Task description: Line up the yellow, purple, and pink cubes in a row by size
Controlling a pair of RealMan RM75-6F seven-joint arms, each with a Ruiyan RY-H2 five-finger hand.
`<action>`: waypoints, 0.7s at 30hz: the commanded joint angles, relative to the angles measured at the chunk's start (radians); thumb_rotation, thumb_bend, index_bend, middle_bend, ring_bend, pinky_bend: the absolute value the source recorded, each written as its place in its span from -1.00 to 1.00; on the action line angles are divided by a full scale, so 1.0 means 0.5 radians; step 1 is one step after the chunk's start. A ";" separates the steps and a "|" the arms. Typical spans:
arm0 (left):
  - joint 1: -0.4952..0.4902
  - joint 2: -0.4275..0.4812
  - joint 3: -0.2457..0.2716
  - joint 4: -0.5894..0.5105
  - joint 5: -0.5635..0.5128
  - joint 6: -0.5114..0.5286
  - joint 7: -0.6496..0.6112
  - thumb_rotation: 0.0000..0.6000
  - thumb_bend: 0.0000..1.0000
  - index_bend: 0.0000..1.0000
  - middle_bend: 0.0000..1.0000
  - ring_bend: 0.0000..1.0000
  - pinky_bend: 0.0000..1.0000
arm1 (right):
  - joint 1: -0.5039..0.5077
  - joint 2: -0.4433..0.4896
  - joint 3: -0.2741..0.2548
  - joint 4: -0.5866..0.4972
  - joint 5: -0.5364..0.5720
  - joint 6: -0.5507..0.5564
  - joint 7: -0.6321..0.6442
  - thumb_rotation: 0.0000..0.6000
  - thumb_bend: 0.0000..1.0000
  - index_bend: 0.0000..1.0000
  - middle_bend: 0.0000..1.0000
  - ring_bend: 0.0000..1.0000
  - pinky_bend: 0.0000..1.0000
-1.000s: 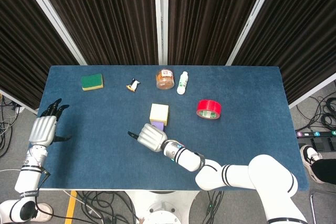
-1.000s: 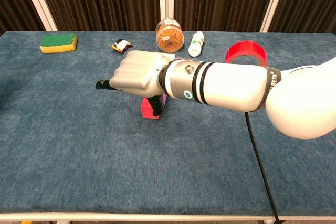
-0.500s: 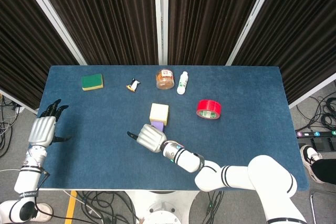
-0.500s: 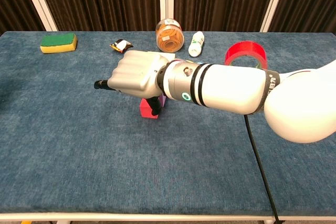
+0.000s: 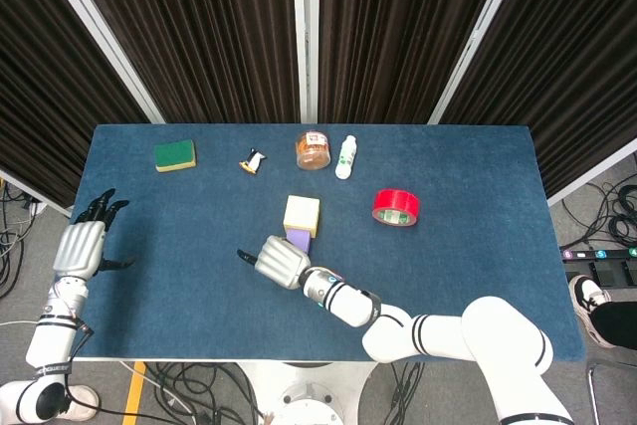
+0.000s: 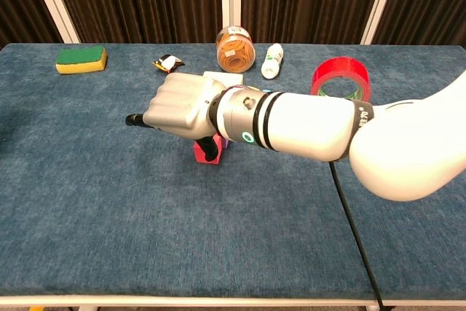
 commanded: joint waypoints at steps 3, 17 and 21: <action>0.000 -0.001 -0.001 0.001 0.001 0.000 0.000 1.00 -0.94 -0.59 -0.88 -0.82 -0.58 | 0.007 -0.014 0.009 0.023 0.012 0.002 -0.021 1.00 -1.00 -1.00 0.74 0.86 1.00; 0.015 0.033 -0.006 -0.019 -0.015 0.017 0.026 1.00 -0.94 -0.59 -0.88 -0.82 -0.58 | -0.231 0.387 -0.038 -0.530 -0.151 0.324 0.157 1.00 -1.00 -1.00 0.72 0.84 1.00; 0.032 0.072 0.000 -0.043 -0.040 0.018 0.050 1.00 -0.94 -0.59 -0.88 -0.82 -0.58 | -0.460 0.683 -0.087 -0.813 -0.174 0.593 0.255 1.00 -0.99 -1.00 0.55 0.68 1.00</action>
